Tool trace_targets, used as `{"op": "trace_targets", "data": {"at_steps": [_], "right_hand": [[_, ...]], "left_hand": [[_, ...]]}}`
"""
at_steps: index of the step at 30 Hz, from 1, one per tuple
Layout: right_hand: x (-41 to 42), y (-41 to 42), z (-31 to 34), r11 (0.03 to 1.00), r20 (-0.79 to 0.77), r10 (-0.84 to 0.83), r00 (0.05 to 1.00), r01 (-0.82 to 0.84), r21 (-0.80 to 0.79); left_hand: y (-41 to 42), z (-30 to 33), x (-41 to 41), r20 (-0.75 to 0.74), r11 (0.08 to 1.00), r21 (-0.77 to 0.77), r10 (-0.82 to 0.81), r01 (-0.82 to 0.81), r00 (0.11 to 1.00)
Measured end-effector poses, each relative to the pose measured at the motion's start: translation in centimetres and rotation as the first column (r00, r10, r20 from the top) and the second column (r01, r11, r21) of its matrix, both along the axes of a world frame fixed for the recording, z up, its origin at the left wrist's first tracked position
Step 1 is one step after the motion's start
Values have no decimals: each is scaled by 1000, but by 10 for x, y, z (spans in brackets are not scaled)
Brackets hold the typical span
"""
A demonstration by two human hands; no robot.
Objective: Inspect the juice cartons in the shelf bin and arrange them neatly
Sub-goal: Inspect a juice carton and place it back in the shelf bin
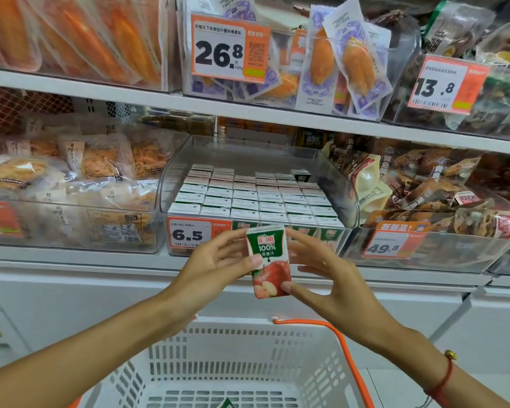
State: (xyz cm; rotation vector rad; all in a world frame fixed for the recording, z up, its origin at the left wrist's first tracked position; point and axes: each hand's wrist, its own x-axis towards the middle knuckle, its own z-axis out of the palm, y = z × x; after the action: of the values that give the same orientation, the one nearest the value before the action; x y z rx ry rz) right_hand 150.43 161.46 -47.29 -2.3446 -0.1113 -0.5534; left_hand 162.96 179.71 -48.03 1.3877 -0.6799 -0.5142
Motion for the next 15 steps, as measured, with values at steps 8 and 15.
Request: {"op": "trace_targets", "data": {"at_steps": [8, 15], "right_hand": [[-2, 4, 4, 978, -86, -11, 996, 28, 207], [8, 4, 8, 810, -380, -20, 925, 238, 536]], "left_hand": [[1, 1, 5, -391, 991, 111, -23, 72, 920], [5, -1, 11, -419, 890, 395, -46, 228, 907]]}}
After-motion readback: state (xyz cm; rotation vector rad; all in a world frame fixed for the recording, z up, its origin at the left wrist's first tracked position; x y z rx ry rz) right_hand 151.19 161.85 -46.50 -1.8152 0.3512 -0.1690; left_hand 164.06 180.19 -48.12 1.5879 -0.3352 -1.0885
